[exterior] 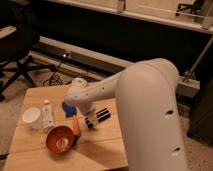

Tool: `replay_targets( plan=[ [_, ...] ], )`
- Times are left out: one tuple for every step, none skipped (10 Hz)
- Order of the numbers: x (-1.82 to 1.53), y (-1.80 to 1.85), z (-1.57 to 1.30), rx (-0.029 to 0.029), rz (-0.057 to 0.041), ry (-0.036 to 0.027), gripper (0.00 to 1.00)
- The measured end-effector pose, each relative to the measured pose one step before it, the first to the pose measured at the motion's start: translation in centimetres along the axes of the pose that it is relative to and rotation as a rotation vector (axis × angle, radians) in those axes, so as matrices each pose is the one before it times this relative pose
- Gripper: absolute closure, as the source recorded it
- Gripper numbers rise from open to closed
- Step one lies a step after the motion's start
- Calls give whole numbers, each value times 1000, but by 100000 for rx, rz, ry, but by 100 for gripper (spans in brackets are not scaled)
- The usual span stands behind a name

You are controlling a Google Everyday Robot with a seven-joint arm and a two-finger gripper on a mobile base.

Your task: Place the eraser in the ceramic cup

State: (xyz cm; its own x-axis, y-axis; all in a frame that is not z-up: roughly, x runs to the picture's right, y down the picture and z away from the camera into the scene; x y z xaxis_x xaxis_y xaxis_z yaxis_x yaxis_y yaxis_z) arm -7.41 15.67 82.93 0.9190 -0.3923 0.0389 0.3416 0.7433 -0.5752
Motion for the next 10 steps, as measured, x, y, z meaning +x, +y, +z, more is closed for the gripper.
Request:
replay_targets(
  plan=[
    [-94, 218, 278, 730, -106, -470, 35],
    [2, -167, 140, 1931, 15, -1123, 35],
    [-3, -479, -30, 2973, -350, -1793, 35],
    [-12, -417, -39, 2167, -635, -1245, 35],
    [7, -265, 28, 1280, -893, -673, 35],
    [-12, -249, 52, 1102, -1395, -647, 35],
    [-96, -85, 121, 279, -1385, -489, 35],
    [-141, 62, 163, -236, -1694, -546, 35],
    [-116, 199, 190, -745, -1578, -395, 35],
    [-39, 211, 138, -775, -951, -92, 35]
  ],
)
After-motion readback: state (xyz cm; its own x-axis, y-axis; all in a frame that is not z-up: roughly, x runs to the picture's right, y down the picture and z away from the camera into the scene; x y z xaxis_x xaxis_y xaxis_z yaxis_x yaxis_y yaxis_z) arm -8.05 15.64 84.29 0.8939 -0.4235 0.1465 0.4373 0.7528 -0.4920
